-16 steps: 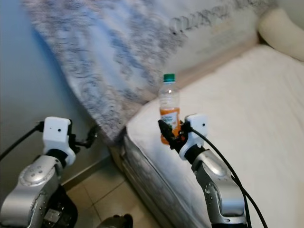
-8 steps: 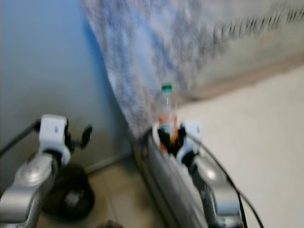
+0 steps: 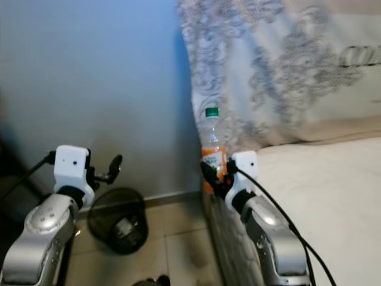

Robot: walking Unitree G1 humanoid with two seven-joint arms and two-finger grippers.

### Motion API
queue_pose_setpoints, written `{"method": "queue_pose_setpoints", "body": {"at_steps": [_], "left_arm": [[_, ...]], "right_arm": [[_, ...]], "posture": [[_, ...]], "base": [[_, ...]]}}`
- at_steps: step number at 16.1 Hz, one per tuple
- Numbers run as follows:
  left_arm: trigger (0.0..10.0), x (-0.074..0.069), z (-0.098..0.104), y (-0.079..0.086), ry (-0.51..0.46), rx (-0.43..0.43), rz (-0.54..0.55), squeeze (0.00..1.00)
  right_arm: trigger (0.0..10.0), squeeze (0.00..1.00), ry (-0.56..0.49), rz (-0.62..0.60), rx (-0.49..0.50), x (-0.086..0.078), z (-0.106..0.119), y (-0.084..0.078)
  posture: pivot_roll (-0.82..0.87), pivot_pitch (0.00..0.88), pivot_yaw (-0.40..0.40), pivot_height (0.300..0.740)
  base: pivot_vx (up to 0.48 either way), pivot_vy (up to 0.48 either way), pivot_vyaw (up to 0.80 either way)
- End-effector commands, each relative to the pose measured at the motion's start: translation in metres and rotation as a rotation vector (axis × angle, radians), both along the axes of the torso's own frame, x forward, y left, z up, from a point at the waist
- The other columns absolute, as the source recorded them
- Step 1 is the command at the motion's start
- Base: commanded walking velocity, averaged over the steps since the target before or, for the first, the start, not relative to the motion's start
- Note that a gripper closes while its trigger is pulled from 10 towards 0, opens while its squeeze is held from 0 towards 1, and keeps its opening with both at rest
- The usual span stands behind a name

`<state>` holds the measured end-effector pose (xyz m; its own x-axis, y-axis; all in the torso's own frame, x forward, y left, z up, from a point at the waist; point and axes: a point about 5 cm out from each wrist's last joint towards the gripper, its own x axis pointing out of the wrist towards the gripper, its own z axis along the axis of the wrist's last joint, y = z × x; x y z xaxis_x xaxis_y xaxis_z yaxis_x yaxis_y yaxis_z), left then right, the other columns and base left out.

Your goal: Clean up the room

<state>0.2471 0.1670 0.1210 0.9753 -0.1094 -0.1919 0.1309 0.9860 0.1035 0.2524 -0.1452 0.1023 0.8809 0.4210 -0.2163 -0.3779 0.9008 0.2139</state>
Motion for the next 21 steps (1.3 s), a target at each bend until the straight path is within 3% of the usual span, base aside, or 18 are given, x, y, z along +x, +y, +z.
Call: {"method": "queue_pose_setpoints", "body": {"at_steps": [1,7,9,11,17,21], "left_arm": [[10.0,0.001,0.002,0.004,-0.01,0.009,0.006,0.0],[10.0,0.002,0.002,0.003,-0.024,0.018,0.0,0.0],[10.0,0.002,0.002,0.002,-0.022,0.005,0.004,0.0],[10.0,0.0,0.0,0.0,-0.017,0.007,-0.016,0.0],[10.0,-0.002,0.0,0.005,-0.021,0.021,-0.01,0.0],[10.0,-0.004,-0.002,0.005,-0.018,0.032,-0.02,0.0]], "right_arm": [[10.0,0.0,-0.011,0.004,0.011,0.001,0.005,0.002],[10.0,0.0,-0.02,0.016,-0.001,0.001,0.004,0.006],[10.0,0.0,-0.042,-0.011,-0.045,0.005,0.001,0.003],[10.0,0.0,-0.055,-0.021,-0.156,0.007,-0.003,0.0],[10.0,0.0,-0.048,0.047,-0.188,0.001,-0.012,0.008],[10.0,0.0,-0.038,0.068,-0.174,0.002,-0.014,0.014]], "posture": [[-0.06,0.0,0.036,0.74],[-0.06,0.0,0.03,0.74],[-0.07,0.0,0.032,0.74],[-0.06,0.0,0.027,0.74],[-0.04,0.0,0.019,0.74],[-0.04,0.0,0.012,0.74]], "base": [[0.0,0.0,0.72],[0.0,0.0,0.71],[0.0,0.0,0.0],[0.0,0.0,0.0],[0.276,0.0,0.0],[0.284,0.0,0.8]]}}
